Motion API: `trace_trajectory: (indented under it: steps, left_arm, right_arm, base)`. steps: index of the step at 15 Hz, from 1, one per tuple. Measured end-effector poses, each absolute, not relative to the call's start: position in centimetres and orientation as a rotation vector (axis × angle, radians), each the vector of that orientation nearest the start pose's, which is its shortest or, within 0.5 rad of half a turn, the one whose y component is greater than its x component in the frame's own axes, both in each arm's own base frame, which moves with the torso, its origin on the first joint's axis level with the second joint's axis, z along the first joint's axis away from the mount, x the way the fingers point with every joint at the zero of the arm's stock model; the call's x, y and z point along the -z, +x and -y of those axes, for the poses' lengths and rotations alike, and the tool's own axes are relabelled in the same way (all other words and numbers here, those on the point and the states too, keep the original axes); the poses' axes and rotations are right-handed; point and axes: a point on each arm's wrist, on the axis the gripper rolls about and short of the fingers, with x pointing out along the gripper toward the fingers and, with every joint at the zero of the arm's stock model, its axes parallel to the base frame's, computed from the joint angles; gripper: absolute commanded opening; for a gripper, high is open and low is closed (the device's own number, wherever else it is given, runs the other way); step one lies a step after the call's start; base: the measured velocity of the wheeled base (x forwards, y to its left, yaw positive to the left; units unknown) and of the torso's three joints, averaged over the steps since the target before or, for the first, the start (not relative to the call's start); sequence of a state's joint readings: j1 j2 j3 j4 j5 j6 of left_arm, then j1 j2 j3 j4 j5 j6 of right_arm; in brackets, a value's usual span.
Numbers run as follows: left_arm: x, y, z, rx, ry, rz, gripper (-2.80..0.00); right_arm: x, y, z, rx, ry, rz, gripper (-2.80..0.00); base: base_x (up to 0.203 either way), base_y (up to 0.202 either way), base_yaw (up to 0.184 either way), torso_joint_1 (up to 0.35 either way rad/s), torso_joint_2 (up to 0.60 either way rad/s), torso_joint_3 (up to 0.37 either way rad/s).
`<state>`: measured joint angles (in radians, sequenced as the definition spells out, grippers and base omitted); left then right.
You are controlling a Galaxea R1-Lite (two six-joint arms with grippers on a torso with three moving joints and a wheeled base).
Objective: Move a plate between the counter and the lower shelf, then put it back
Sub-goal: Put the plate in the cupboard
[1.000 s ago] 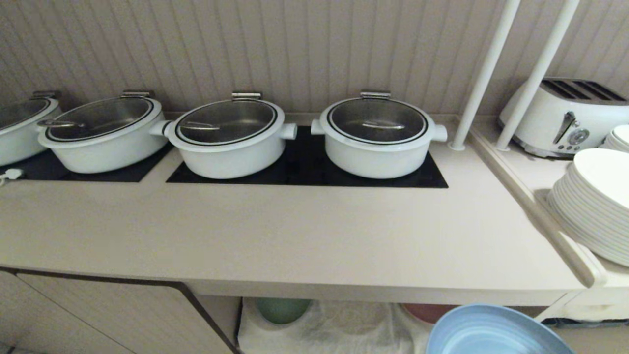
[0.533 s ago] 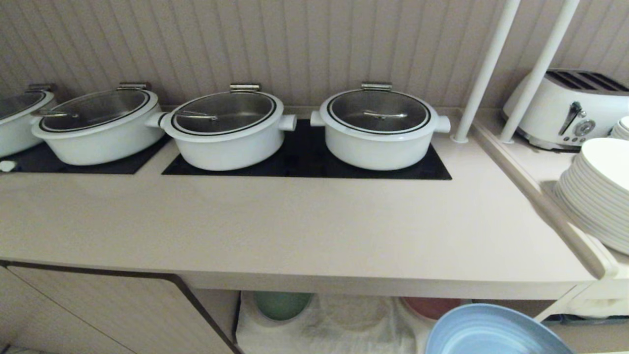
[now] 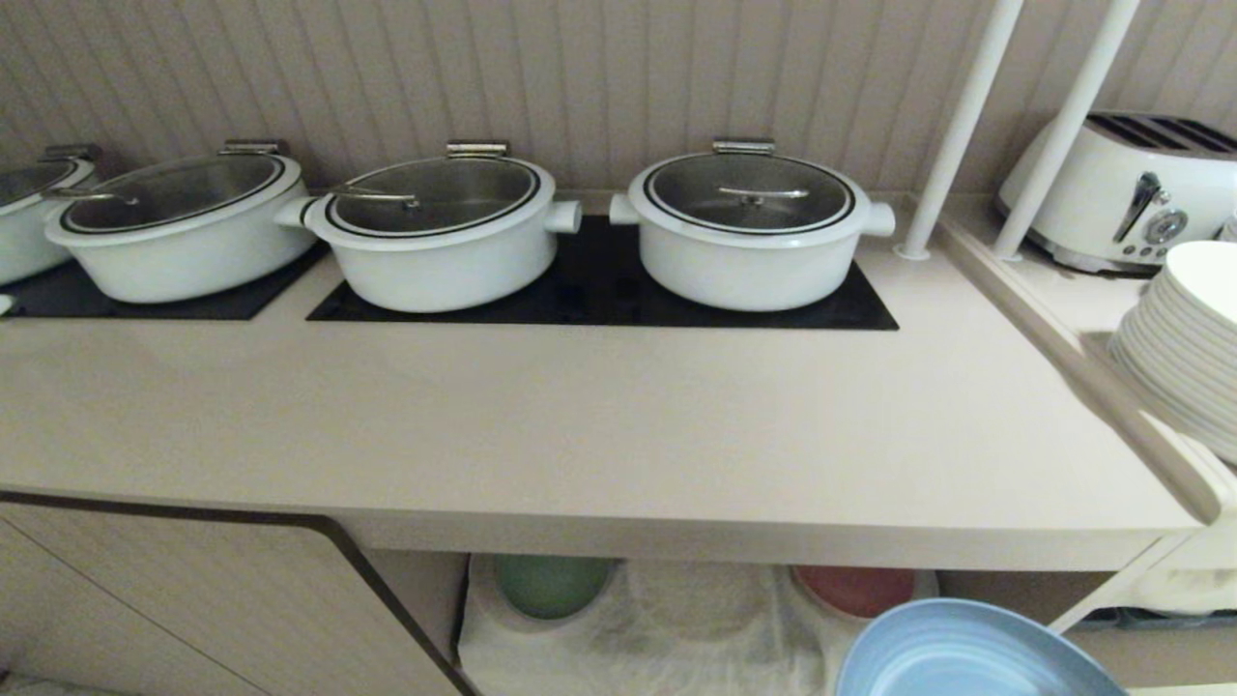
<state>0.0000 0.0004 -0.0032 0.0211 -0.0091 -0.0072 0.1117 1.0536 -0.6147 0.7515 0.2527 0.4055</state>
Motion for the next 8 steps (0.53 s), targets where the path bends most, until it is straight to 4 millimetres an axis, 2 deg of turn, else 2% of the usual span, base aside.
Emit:
trace_trajectory:
  steps: [4, 8]
  left_arm:
    - [-7.42, -2.3, 0.02, 0.009, -0.008, -0.018, -2.8]
    - [-7.43, -2.3, 0.02, 0.009, -0.007, -0.018, -2.8]
  right_arm:
    - [-15.97, 7.81, -1.44, -0.073, 0.436, -1.249, -2.8]
    - [-15.97, 7.81, -1.44, -0.072, 0.436, -1.249, -2.8]
  base:
    - [0.0, 0.0, 0.0, -0.175, 0.38, 0.201]
    - [0.0, 0.0, 0.0, -0.239, 0.52, 0.279]
